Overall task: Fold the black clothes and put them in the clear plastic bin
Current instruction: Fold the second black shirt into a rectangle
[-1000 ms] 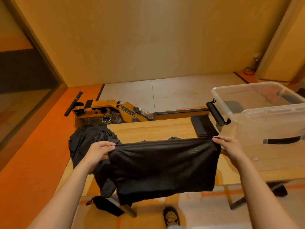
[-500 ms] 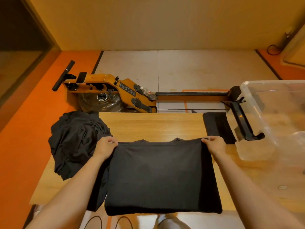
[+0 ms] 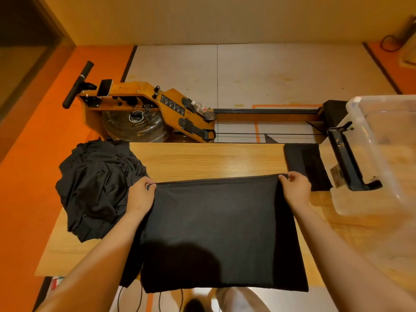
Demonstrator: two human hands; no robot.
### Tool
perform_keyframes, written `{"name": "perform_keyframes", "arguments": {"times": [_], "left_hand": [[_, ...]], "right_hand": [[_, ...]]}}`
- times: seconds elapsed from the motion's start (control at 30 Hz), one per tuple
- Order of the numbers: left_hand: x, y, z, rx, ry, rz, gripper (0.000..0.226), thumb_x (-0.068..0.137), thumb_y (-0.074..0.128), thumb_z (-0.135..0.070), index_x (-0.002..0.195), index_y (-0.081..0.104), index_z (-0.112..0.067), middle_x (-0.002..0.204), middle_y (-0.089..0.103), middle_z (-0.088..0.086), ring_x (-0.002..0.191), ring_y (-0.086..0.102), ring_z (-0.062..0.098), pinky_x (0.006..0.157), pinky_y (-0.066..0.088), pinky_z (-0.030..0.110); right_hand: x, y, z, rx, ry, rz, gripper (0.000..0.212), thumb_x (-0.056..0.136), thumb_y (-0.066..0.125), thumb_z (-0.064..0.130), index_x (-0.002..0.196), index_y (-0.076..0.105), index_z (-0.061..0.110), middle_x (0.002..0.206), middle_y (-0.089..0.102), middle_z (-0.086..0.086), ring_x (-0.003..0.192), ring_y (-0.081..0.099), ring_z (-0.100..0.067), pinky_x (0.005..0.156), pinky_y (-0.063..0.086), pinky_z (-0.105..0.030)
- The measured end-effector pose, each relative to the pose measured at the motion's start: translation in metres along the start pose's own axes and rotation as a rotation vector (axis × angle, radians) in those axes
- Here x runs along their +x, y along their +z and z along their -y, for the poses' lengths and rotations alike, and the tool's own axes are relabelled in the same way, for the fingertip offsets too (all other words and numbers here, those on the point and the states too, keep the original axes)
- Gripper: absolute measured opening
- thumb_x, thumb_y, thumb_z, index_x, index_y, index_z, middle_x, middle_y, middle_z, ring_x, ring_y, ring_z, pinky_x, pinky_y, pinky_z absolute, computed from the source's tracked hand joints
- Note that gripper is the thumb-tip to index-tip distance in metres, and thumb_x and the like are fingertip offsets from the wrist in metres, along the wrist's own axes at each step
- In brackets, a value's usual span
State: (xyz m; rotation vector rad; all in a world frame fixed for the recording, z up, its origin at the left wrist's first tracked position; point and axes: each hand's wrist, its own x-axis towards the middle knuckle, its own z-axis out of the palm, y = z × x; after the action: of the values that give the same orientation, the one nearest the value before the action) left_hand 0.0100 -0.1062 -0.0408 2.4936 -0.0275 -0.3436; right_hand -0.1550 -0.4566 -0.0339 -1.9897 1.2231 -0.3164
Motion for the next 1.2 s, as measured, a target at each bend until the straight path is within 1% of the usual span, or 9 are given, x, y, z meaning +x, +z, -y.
{"name": "perform_keyframes", "arguments": {"times": [0.17,0.3,0.47,0.6,0.73,0.9,1.0,1.1,1.2], "left_hand": [[0.008,0.011,-0.001,0.121,0.038,0.043,0.018,0.098,0.052,-0.010,0.112,0.062,-0.004,0.102,0.065,0.014,0.084,0.058,0.026,0.074,0.045,0.035],[0.001,0.019,-0.014,0.399,0.329,-0.026,0.035,0.093,0.058,-0.012,0.127,0.057,-0.007,0.125,0.055,0.013,0.117,0.048,0.032,0.096,0.040,0.042],[-0.004,0.041,-0.035,0.418,0.544,0.246,0.042,0.093,0.060,-0.019,0.135,0.052,-0.014,0.132,0.052,0.004,0.126,0.042,0.023,0.104,0.031,0.033],[0.002,0.047,-0.043,0.415,0.430,0.269,0.039,0.091,0.065,-0.019,0.128,0.054,-0.015,0.124,0.055,0.004,0.122,0.045,0.024,0.097,0.034,0.034],[0.013,0.040,-0.054,0.472,0.322,0.431,0.017,0.088,0.068,-0.024,0.097,0.054,-0.018,0.094,0.056,-0.002,0.099,0.055,0.025,0.077,0.032,0.031],[0.025,0.023,-0.044,0.353,0.285,0.626,0.032,0.083,0.075,-0.021,0.069,0.046,-0.023,0.074,0.048,-0.006,0.076,0.047,0.018,0.065,0.034,0.030],[0.028,0.007,-0.042,0.285,0.268,0.702,0.029,0.083,0.074,-0.017,0.068,0.050,-0.018,0.072,0.048,-0.003,0.070,0.047,0.015,0.062,0.031,0.027],[0.034,-0.008,-0.048,0.249,0.286,0.716,0.022,0.083,0.075,-0.017,0.070,0.057,-0.012,0.069,0.051,-0.003,0.069,0.050,0.014,0.062,0.034,0.026],[0.044,-0.026,-0.064,0.208,0.318,0.679,0.016,0.082,0.076,-0.018,0.072,0.064,-0.012,0.071,0.056,-0.005,0.071,0.052,0.011,0.064,0.037,0.024]], "right_hand": [[0.007,0.022,-0.003,-0.102,-0.015,0.045,0.020,0.093,0.060,0.014,0.109,0.067,0.003,0.108,0.067,-0.014,0.103,0.061,-0.028,0.080,0.046,-0.031],[-0.002,0.029,0.002,-0.292,-0.387,0.058,0.036,0.089,0.067,0.015,0.124,0.061,0.006,0.122,0.059,-0.013,0.119,0.047,-0.028,0.098,0.040,-0.037],[-0.012,0.050,0.003,-0.456,-0.663,0.382,0.042,0.088,0.066,0.018,0.129,0.059,0.013,0.127,0.058,-0.006,0.122,0.046,-0.024,0.103,0.033,-0.036],[-0.010,0.056,0.008,-0.493,-0.647,0.358,0.032,0.088,0.065,0.018,0.120,0.064,0.015,0.119,0.060,-0.005,0.114,0.048,-0.022,0.097,0.035,-0.034],[-0.002,0.054,0.018,-0.593,-0.645,0.454,0.017,0.090,0.060,0.018,0.107,0.063,0.019,0.114,0.057,-0.001,0.114,0.045,-0.021,0.096,0.032,-0.033],[0.010,0.038,0.020,-0.495,-0.574,0.625,0.018,0.091,0.060,0.020,0.108,0.058,0.020,0.111,0.062,-0.005,0.107,0.055,-0.025,0.092,0.043,-0.034],[0.018,0.028,0.022,-0.506,-0.535,0.726,0.022,0.092,0.062,0.025,0.113,0.063,0.020,0.113,0.066,-0.002,0.106,0.058,-0.021,0.091,0.047,-0.034],[0.028,0.020,0.033,-0.535,-0.520,0.803,0.003,0.091,0.063,0.027,0.091,0.064,0.024,0.093,0.064,0.003,0.091,0.058,-0.017,0.075,0.044,-0.027],[0.040,0.009,0.053,-0.479,-0.509,0.804,0.007,0.091,0.064,0.025,0.084,0.063,0.021,0.083,0.060,0.006,0.084,0.057,-0.016,0.067,0.041,-0.024]]}}
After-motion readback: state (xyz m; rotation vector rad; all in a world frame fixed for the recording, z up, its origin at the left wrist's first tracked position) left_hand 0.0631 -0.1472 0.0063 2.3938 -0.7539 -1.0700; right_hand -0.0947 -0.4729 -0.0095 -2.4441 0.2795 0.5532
